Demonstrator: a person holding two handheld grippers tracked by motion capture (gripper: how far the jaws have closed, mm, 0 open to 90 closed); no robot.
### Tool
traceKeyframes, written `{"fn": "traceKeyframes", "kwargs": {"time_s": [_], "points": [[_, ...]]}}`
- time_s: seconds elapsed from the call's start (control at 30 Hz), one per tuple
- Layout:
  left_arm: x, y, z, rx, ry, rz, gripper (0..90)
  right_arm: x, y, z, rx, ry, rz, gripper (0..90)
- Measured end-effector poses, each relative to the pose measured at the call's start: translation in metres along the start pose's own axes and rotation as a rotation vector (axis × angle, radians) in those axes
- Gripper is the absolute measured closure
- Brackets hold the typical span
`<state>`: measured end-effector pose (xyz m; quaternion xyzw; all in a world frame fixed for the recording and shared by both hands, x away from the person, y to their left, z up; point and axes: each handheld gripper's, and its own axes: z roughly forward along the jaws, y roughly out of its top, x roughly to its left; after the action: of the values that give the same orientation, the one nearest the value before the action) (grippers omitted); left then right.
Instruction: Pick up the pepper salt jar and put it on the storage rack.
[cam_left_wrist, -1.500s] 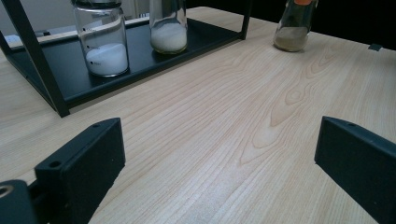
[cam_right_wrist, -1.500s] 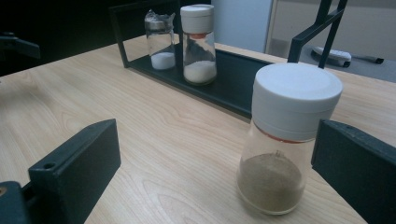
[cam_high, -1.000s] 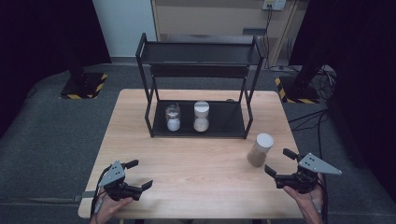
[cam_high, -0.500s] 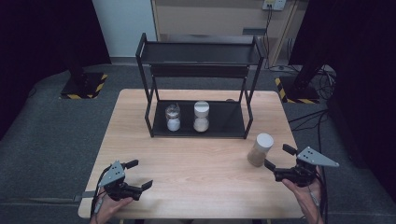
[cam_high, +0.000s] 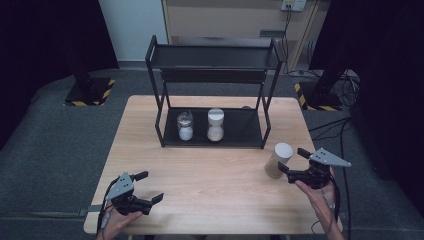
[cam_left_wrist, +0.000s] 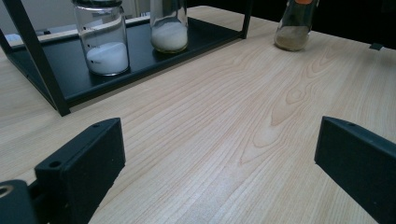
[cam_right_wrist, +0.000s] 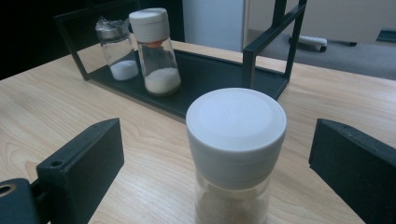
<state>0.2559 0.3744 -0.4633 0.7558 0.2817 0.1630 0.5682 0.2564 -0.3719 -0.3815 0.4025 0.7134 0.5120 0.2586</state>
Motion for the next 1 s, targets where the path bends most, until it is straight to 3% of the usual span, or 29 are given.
{"fn": "traceKeyframes", "kwargs": {"time_s": [0.63, 0.8, 1.0], "points": [[0.000, 0.000, 0.000, 0.001, 0.000, 0.001, 0.9, -0.010, -0.003, 0.034, 0.022, 0.000, 0.019, 13.8], [0.000, 0.000, 0.000, 0.001, 0.001, 0.001, 0.9, -0.009, -0.005, 0.041, 0.029, -0.008, 0.008, 19.1], [0.000, 0.000, 0.000, 0.001, 0.000, 0.001, 0.9, -0.006, -0.012, 0.045, 0.020, -0.026, -0.005, 32.3]]}}
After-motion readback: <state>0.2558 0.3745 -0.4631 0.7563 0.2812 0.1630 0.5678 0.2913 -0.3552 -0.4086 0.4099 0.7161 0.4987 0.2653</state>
